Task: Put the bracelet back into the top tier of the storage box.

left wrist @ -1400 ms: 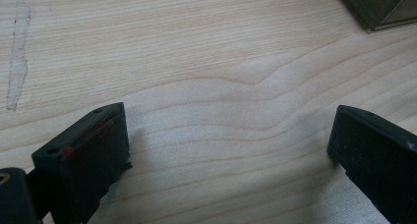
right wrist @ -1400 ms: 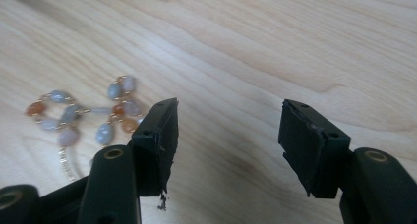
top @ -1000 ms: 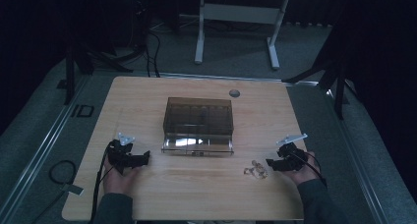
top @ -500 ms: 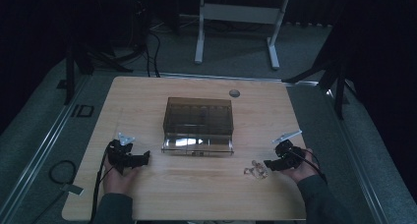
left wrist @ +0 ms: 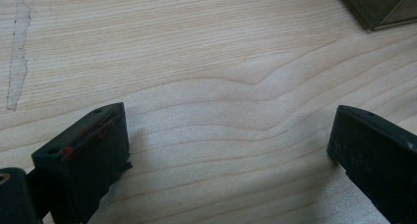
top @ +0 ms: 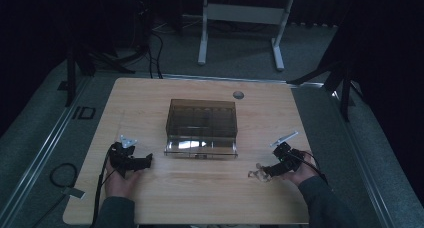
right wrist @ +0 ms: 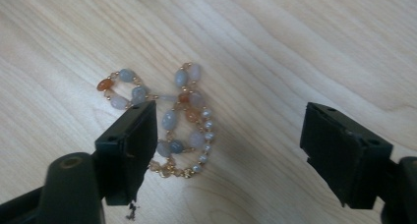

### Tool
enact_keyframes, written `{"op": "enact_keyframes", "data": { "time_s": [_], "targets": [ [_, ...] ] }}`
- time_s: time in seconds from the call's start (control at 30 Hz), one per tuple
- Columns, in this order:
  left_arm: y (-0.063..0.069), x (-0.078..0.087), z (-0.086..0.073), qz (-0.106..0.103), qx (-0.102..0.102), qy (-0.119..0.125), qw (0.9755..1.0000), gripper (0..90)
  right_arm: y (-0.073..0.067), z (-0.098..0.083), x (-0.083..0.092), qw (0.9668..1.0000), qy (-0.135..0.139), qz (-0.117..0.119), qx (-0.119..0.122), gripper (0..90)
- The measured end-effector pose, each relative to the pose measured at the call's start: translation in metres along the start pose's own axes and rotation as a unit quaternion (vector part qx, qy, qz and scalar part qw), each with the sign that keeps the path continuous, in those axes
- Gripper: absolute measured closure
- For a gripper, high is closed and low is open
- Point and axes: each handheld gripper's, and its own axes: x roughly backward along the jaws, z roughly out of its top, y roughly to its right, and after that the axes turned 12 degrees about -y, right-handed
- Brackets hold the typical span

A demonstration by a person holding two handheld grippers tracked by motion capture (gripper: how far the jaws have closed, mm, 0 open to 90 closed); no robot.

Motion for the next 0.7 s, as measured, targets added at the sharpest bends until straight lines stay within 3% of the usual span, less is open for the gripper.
{"op": "enact_keyframes", "data": {
  "time_s": [0.7],
  "targets": [
    [0.0,0.0,0.0,0.0,0.0,0.0,1.0,2.2,-0.023,0.024,-0.019,0.9973,-0.046,0.016,0.055,15.0]
  ]
}}
